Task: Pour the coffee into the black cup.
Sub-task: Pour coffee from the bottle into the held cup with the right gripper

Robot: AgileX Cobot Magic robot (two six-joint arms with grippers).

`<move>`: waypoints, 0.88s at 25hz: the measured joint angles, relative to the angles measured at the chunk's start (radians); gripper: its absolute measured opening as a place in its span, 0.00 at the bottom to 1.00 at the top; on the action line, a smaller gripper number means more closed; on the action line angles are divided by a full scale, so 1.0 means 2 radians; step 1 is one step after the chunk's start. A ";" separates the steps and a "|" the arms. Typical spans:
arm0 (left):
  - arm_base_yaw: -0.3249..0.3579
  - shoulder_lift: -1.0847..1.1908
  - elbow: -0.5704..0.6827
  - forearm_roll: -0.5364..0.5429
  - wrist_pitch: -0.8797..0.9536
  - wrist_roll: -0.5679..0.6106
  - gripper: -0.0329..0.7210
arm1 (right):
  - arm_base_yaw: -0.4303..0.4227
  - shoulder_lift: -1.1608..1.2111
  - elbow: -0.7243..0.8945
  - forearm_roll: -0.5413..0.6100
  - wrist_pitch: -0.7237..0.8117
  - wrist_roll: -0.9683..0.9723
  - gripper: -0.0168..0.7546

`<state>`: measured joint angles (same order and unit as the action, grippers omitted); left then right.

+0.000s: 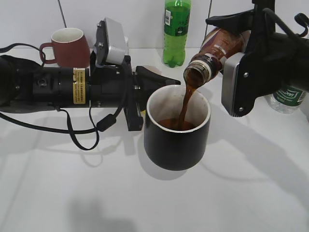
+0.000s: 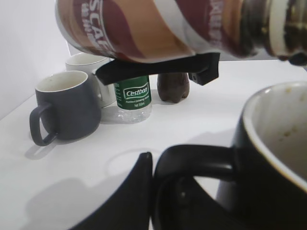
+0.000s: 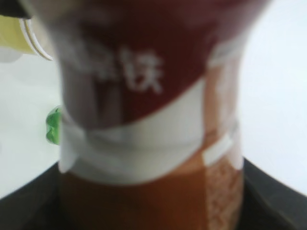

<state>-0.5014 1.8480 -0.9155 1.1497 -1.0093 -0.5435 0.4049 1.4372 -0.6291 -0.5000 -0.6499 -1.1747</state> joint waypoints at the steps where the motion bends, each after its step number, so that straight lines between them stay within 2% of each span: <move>1: 0.000 0.000 0.000 0.000 0.000 0.000 0.10 | 0.000 0.000 0.000 0.000 0.000 -0.001 0.71; 22: 0.000 0.000 0.000 0.000 0.000 0.000 0.10 | 0.000 0.000 0.000 0.000 0.000 -0.004 0.71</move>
<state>-0.5014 1.8480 -0.9155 1.1504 -1.0093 -0.5435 0.4049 1.4372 -0.6291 -0.5000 -0.6506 -1.1827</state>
